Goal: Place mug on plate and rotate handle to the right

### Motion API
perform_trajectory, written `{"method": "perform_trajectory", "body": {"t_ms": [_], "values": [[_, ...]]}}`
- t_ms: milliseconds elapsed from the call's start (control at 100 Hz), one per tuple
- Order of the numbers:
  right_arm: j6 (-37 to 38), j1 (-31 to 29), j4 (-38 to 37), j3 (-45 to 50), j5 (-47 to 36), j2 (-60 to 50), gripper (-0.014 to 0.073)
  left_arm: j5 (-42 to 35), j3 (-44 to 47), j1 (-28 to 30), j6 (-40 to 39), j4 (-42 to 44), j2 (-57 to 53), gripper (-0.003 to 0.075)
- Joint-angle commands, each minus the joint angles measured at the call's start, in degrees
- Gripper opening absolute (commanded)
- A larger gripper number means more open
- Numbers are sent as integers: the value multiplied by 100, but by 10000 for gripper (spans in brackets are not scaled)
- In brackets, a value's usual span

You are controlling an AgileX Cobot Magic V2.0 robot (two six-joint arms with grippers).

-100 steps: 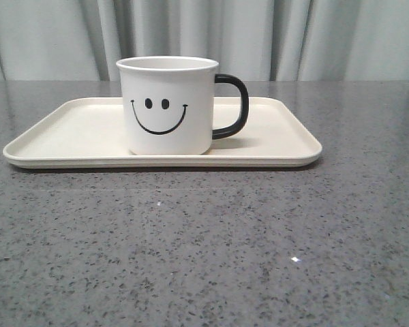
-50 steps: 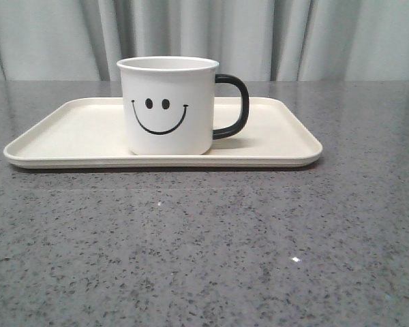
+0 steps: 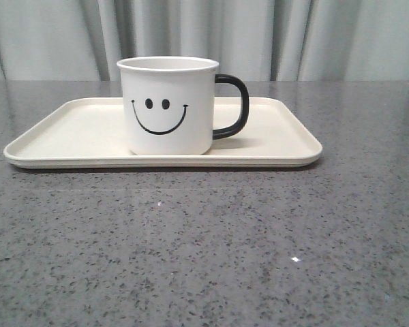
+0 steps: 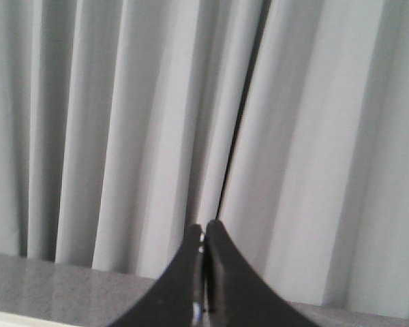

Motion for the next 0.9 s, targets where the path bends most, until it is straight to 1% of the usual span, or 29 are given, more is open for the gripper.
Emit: {"method": "perform_trajectory", "body": {"t_ms": [0, 110, 200, 400, 490, 670, 890], "values": [[-39, 146, 85, 427, -1127, -189, -111, -434, 64, 5, -33, -4, -169, -20], [-39, 219, 111, 1309, -1674, -456, -111, -434, 64, 5, -33, -4, -169, -20], [-39, 219, 118, 1888, -1893, -692, -111, -434, 64, 5, -33, -4, -169, -20], [-34, 219, 153, 2701, -2027, -1294, -111, -434, 64, 5, -33, -4, -169, -20], [-29, 219, 244, 2850, -1988, -1274, -111, -434, 64, 5, -33, -4, -169, -20], [-35, 219, 272, 2845, -1714, -1268, -111, -434, 64, 5, -33, -4, -169, -20], [-40, 214, 272, 2845, -1248, -1268, -111, -434, 64, 5, -33, -4, -169, -20]]}}
